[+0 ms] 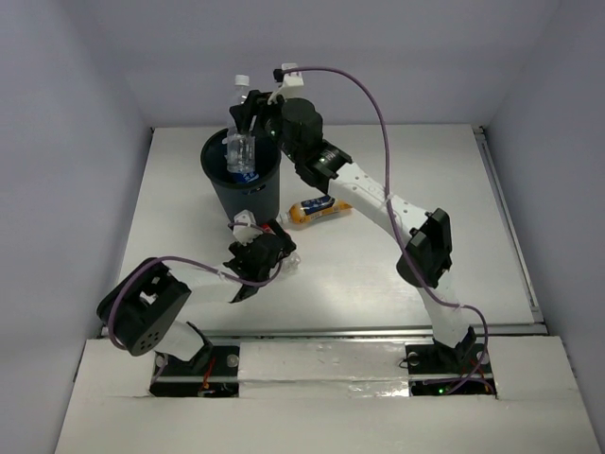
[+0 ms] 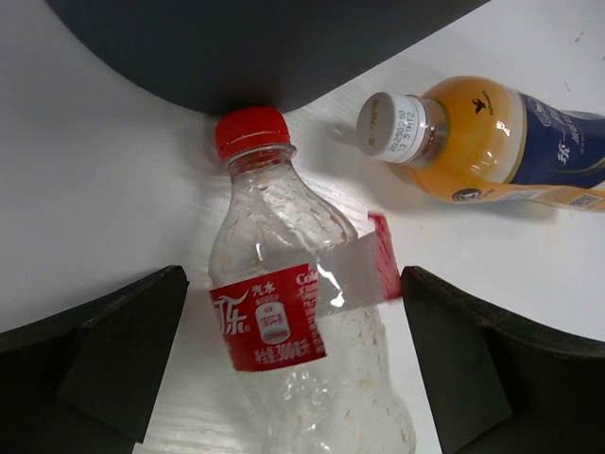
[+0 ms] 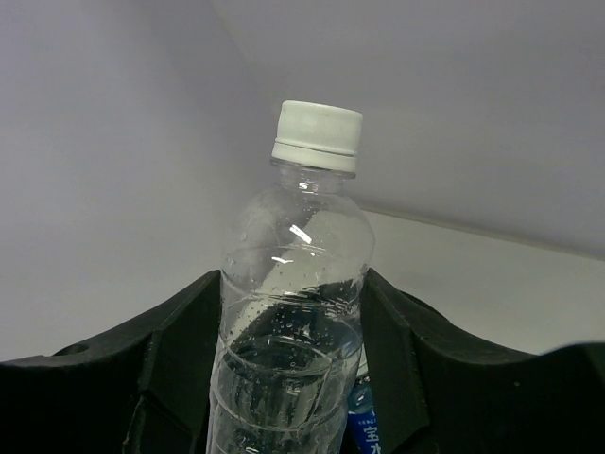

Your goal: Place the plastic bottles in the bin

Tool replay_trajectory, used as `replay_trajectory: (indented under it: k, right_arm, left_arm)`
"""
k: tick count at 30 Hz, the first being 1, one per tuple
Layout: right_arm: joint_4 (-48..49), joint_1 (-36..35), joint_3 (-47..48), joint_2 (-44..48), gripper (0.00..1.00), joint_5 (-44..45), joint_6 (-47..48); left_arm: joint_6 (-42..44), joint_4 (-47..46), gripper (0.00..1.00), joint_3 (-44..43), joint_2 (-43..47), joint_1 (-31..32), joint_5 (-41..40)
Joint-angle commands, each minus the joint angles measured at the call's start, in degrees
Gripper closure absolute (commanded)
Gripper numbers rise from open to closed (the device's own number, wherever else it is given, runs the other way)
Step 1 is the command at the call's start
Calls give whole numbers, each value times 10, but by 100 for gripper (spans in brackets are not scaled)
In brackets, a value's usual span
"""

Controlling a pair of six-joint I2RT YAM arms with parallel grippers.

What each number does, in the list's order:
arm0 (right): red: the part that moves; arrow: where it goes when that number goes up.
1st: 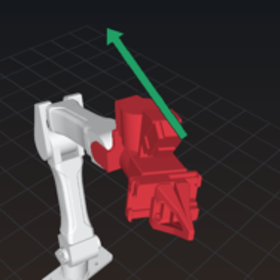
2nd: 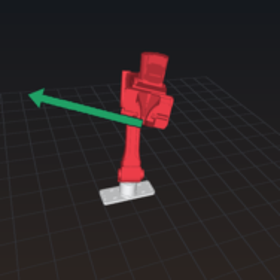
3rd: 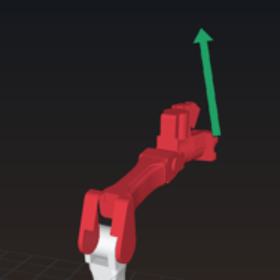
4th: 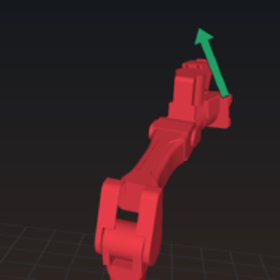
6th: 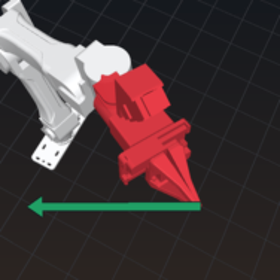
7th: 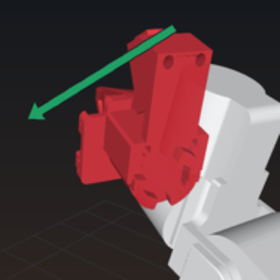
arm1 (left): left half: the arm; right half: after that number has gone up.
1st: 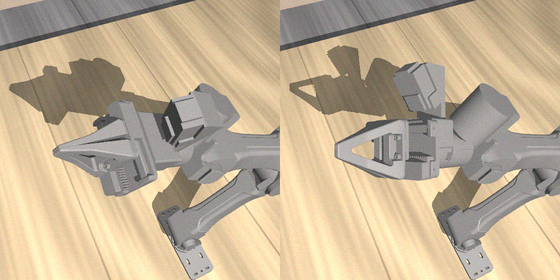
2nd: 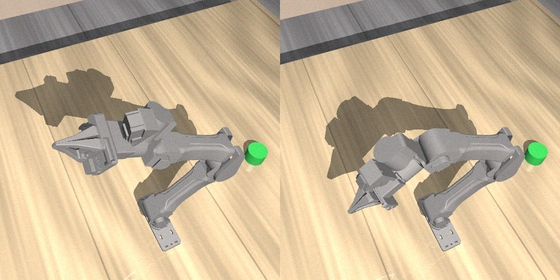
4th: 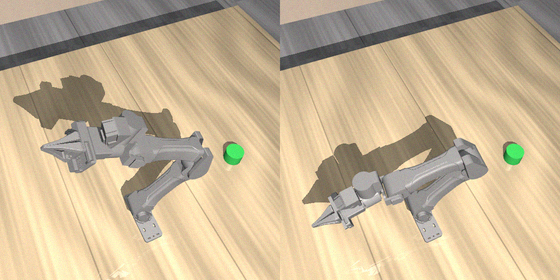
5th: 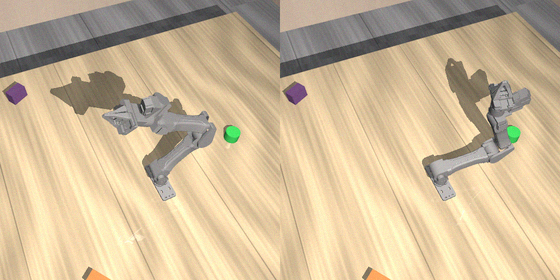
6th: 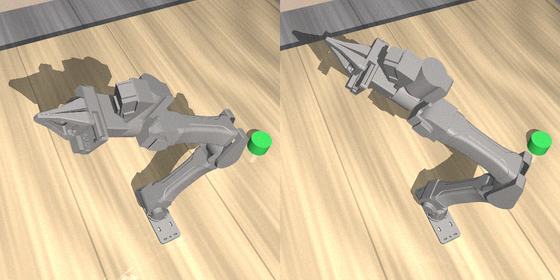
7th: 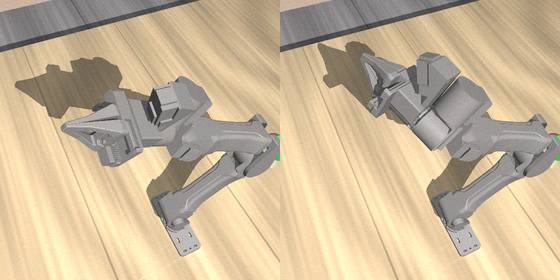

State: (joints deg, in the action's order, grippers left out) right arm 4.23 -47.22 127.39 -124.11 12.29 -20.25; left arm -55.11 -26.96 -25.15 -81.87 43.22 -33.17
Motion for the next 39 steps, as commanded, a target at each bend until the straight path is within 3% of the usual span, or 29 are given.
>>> replay_trajectory:
  k: [1,16,27,36,39]
  right_arm:
    - [50,-9,-18,24,39,15,26]
    - [85,-46,-80,16,32,78,89]
    - [112,-57,-140,65,18,100,103]
    - [125,-57,-230,178,17,83,76]
    - [125,-57,-281,232,24,81,65]
  left_arm:
    - [6,-24,1,-21,-15,-4,5]
    - [-8,-38,21,-28,-54,-4,6]
    - [-11,-18,49,-10,-23,-4,-8]
    - [-2,25,64,3,34,-4,-20]
    - [2,42,66,15,71,6,-23]
